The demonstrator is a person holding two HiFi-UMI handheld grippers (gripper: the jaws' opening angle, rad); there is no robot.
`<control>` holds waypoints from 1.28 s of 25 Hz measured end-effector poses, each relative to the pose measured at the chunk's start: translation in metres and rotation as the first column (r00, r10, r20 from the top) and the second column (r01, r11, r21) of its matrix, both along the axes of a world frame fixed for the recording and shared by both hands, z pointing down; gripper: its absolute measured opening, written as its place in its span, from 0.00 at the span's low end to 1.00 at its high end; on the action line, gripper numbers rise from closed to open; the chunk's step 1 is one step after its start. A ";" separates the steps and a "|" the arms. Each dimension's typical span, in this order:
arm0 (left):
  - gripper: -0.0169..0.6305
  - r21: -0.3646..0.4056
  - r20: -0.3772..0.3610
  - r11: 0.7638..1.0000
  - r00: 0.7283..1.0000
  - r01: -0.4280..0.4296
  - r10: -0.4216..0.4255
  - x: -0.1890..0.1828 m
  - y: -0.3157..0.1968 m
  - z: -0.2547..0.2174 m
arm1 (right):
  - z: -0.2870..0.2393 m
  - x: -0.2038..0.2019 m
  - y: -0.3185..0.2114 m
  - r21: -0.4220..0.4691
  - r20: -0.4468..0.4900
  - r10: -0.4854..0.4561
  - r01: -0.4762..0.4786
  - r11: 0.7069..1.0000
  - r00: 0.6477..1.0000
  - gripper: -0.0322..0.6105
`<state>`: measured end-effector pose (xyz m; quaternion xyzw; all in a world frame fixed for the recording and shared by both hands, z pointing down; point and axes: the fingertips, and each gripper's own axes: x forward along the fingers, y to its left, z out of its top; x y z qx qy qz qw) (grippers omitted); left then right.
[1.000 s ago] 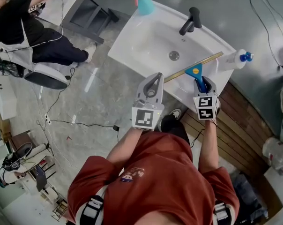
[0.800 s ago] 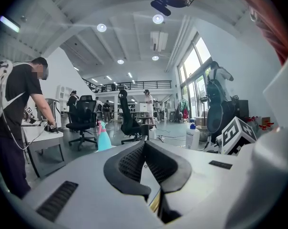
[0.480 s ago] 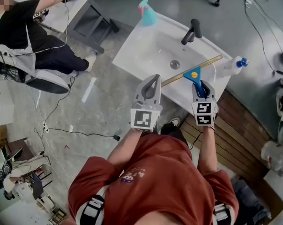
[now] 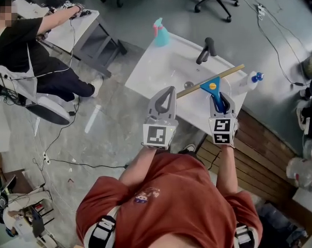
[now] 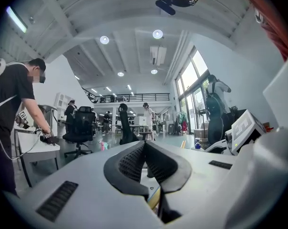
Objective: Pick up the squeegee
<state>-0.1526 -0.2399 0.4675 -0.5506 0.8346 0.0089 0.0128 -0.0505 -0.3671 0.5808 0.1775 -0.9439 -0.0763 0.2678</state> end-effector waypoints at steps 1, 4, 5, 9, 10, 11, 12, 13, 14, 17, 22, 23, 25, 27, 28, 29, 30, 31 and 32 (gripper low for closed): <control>0.05 0.009 0.006 1.000 1.000 -0.004 0.004 -0.001 0.000 -0.006 | -0.007 0.000 0.000 0.009 0.010 0.010 -0.010 1.000 1.000 0.26; 0.05 0.029 0.021 0.999 1.000 -0.022 0.021 -0.006 0.000 -0.023 | -0.032 -0.001 -0.003 0.037 0.044 0.044 -0.046 0.998 0.998 0.26; 0.05 0.035 0.028 0.999 0.999 -0.028 0.027 -0.007 -0.001 -0.029 | -0.039 -0.001 -0.004 0.044 0.056 0.056 -0.058 0.997 0.997 0.26; 0.05 0.068 0.049 0.996 0.998 -0.051 0.048 -0.010 -0.006 -0.049 | -0.065 0.001 -0.013 0.070 0.103 0.105 -0.112 0.991 0.989 0.26; 0.05 0.076 0.054 0.995 0.997 -0.059 0.055 -0.011 -0.008 -0.053 | -0.072 0.002 -0.015 0.077 0.117 0.118 -0.127 0.989 0.986 0.26; 0.05 0.083 0.060 0.994 0.996 -0.066 0.061 -0.013 -0.009 -0.058 | -0.079 0.003 -0.017 0.084 0.130 0.132 -0.143 0.986 0.983 0.26; 0.05 0.090 0.066 0.993 0.996 -0.074 0.068 -0.014 -0.010 -0.064 | -0.087 0.004 -0.019 0.092 0.142 0.146 -0.160 0.983 0.979 0.26; 0.05 0.097 0.072 0.992 0.995 -0.081 0.074 -0.016 -0.011 -0.069 | -0.095 0.005 -0.020 0.099 0.155 0.161 -0.177 0.979 0.975 0.26; 0.05 0.103 0.079 0.991 0.994 -0.089 0.081 -0.017 -0.012 -0.074 | -0.103 0.007 -0.022 0.106 0.169 0.176 -0.195 0.975 0.970 0.26; 0.05 0.121 0.091 0.986 0.990 -0.115 0.104 -0.018 -0.017 -0.086 | -0.124 0.016 -0.029 0.124 0.210 0.225 -0.254 0.959 0.951 0.26; 0.05 0.149 0.113 0.976 0.983 -0.162 0.146 -0.013 -0.028 -0.107 | -0.154 0.039 -0.043 0.128 0.279 0.324 -0.370 0.920 0.904 0.26; 0.05 0.152 0.118 0.973 0.981 -0.172 0.155 -0.011 -0.030 -0.111 | -0.160 0.046 -0.046 0.130 0.293 0.344 -0.394 0.910 0.892 0.26; 0.05 0.157 0.127 0.968 0.976 -0.195 0.176 -0.006 -0.036 -0.117 | -0.173 0.059 -0.051 0.130 0.326 0.381 -0.440 0.889 0.865 0.26; 0.05 0.161 0.135 0.963 0.971 -0.216 0.195 -0.002 -0.042 -0.123 | -0.184 0.073 -0.054 0.127 0.358 0.411 -0.479 0.868 0.839 0.26; 0.05 0.164 0.138 0.960 0.969 -0.226 0.205 0.001 -0.045 -0.126 | -0.190 0.079 -0.056 0.126 0.372 0.422 -0.496 0.859 0.827 0.26; 0.05 0.167 0.141 0.957 0.967 -0.236 0.214 0.004 -0.047 -0.129 | -0.195 0.086 -0.057 0.126 0.385 0.433 -0.511 0.850 0.815 0.26; 0.05 0.171 0.143 0.954 0.964 -0.245 0.222 0.007 -0.050 -0.132 | -0.200 0.093 -0.058 0.126 0.397 0.443 -0.526 0.841 0.804 0.26; 0.05 0.174 0.146 0.951 0.962 -0.255 0.232 0.010 -0.053 -0.135 | -0.205 0.100 -0.059 0.124 0.409 0.453 -0.540 0.832 0.792 0.26; 0.05 0.177 0.151 0.947 0.959 -0.266 0.241 0.014 -0.056 -0.138 | -0.210 0.107 -0.059 0.119 0.422 0.463 -0.554 0.824 0.780 0.26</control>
